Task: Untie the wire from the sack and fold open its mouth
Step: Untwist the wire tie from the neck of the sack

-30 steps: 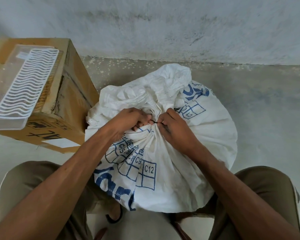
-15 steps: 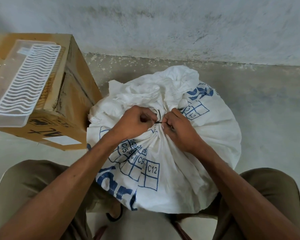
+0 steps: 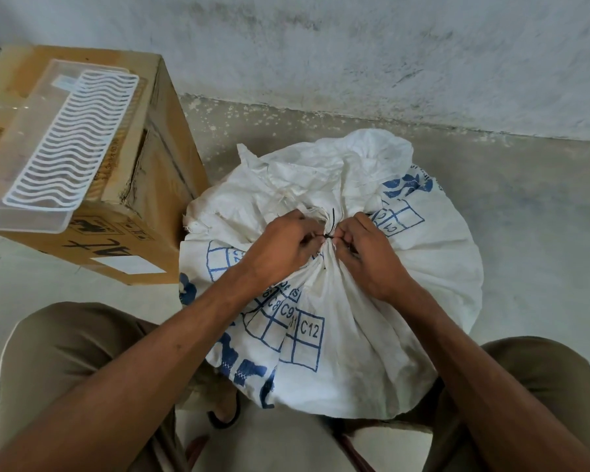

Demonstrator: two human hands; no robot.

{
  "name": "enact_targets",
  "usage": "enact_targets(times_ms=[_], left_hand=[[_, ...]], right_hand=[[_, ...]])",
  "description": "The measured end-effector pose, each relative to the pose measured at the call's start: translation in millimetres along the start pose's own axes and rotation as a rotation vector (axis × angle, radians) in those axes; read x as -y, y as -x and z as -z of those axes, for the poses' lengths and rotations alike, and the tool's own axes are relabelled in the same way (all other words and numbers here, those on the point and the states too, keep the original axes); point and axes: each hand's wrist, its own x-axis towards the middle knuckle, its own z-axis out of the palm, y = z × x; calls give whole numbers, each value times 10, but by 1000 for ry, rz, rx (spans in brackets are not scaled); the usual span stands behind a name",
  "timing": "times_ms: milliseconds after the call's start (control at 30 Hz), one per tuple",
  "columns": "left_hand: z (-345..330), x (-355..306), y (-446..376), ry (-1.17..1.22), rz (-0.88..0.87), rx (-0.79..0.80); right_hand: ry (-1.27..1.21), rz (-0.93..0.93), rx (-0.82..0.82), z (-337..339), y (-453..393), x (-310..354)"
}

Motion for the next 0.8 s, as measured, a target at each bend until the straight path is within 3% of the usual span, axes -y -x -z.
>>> enact_targets(times_ms=[133,233,433,667,800], left_hand=[[-84,-75,28,-120,-72,-37],[-95,-89,13,-55,-13,-76],[-54,-29,2,-243,-138,8],[-89,-82,-50,60,161,-87],[-32,-84,-18,-163,-46,-44]], right_hand=[[-47,-29,-25,-14,6,6],[-51,-45,-30,-6,-6,3],[16,5,-5,-20,-11,8],[-61,-48,-39,20,-18,28],[-83,-64,-47,34,-22,19]])
